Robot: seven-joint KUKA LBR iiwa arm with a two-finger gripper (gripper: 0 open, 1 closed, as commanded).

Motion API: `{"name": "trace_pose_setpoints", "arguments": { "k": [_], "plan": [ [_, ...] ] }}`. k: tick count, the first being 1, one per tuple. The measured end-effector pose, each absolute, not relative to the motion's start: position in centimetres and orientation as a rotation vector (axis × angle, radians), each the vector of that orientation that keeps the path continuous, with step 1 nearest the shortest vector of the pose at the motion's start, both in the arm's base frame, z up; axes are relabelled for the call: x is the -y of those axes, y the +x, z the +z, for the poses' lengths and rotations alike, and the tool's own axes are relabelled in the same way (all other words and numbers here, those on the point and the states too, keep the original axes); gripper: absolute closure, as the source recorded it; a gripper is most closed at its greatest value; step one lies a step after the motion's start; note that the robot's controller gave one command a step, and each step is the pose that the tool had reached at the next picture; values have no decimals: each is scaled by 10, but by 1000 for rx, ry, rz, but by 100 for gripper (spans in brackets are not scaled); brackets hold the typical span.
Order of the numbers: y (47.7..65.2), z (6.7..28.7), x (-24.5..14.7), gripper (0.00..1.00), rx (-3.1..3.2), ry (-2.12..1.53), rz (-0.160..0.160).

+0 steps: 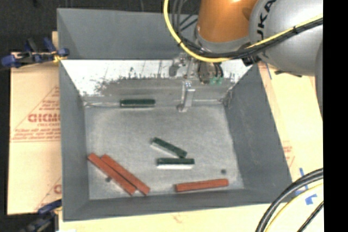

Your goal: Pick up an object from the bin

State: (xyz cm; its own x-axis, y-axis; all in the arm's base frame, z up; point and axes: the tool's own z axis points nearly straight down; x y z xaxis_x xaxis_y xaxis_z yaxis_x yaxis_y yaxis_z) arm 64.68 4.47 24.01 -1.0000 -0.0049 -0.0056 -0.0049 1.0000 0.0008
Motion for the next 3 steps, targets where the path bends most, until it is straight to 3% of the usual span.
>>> {"name": "trace_pose_setpoints", "arguments": {
  "k": [1,2,3],
  "plan": [
    [624,195,-60,0,-3130,-161,-1],
    [615,122,-71,0,-3131,-141,2],
    [567,87,-48,0,-3135,-136,2]
  ]
}}
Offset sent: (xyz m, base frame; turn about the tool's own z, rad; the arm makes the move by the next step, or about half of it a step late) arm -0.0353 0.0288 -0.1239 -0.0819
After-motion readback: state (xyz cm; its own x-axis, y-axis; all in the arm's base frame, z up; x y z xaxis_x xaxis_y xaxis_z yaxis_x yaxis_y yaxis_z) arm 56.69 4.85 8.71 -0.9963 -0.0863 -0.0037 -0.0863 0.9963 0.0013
